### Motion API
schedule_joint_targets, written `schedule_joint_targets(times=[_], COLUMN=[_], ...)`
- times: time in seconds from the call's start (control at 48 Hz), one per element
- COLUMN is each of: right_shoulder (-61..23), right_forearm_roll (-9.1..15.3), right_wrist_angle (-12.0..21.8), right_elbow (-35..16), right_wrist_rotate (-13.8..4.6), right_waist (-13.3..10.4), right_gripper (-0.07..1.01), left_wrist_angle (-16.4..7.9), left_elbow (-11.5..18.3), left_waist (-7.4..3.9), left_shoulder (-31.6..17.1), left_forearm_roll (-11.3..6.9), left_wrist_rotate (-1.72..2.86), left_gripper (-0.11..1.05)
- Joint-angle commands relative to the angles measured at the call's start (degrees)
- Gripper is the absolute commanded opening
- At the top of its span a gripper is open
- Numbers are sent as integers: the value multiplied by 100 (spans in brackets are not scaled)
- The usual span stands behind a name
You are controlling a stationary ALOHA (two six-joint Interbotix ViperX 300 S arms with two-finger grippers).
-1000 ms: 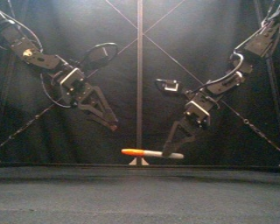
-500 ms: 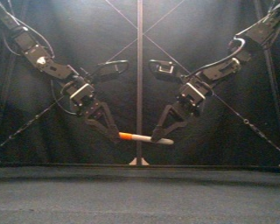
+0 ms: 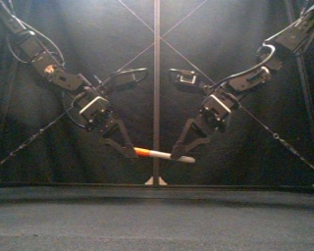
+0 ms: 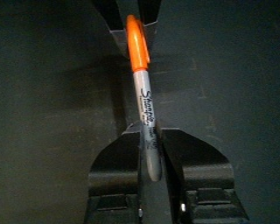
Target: Uncap the pen
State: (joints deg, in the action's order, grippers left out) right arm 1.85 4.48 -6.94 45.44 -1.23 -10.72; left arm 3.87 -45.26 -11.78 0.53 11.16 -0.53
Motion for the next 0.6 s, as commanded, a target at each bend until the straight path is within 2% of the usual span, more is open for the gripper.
schedule_joint_targets(times=[0.021,0.271,0.5,0.604], right_shoulder=[448,1046,1354,1459], right_forearm_roll=[-53,-141,-158,-158], right_wrist_angle=[-18,-237,-369,-633], right_elbow=[325,949,1274,1415], right_wrist_rotate=[-26,-26,-26,-26], right_waist=[-70,-176,-237,-229], right_gripper=[46,46,46,46], left_wrist_angle=[-79,-26,-18,-9], left_elbow=[-158,-686,-1037,-1178], left_waist=[-114,-149,-176,-167], left_shoulder=[229,729,1178,1389], left_forearm_roll=[18,9,9,0], left_wrist_rotate=[18,35,35,35], left_gripper=[47,47,47,47])
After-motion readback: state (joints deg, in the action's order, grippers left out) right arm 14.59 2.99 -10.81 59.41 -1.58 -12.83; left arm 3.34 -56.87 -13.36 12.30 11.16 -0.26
